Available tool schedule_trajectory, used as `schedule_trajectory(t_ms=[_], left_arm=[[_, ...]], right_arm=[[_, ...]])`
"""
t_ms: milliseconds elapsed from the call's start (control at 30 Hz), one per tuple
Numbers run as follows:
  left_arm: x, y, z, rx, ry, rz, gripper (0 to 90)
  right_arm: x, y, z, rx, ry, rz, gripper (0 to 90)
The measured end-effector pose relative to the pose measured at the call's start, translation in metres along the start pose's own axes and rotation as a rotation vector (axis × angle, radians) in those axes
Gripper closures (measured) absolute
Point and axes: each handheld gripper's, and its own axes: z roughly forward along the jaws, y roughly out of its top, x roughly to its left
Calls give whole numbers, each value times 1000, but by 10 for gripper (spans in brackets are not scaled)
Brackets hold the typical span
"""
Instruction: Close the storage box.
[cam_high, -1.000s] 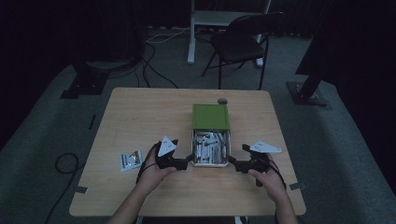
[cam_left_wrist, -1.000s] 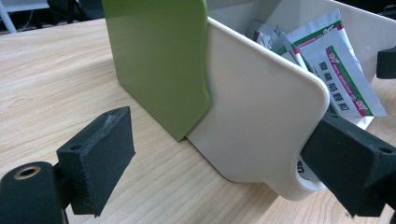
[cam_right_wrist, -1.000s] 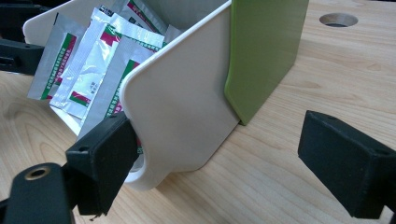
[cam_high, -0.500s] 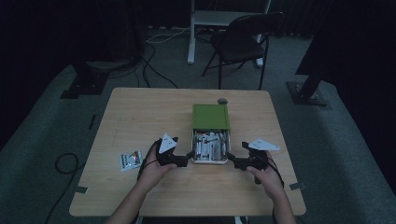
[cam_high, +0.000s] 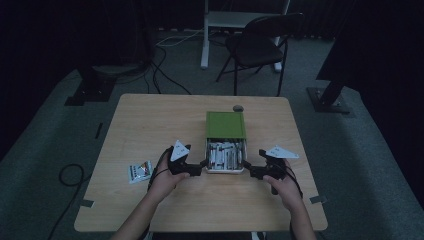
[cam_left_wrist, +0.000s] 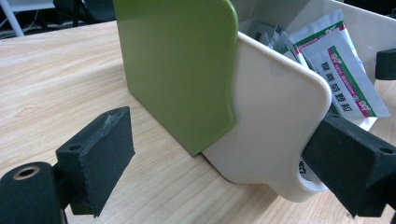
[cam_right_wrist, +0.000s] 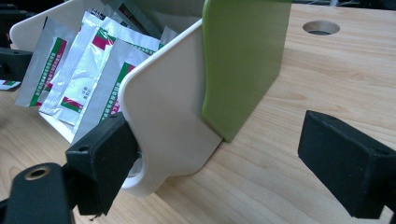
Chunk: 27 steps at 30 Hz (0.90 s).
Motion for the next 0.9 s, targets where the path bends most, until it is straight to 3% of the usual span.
schedule_trajectory(t_ms=[900], left_arm=[[9, 9, 11, 2, 13, -8, 106]], right_arm=[[-7, 8, 10, -7, -38, 17, 119]])
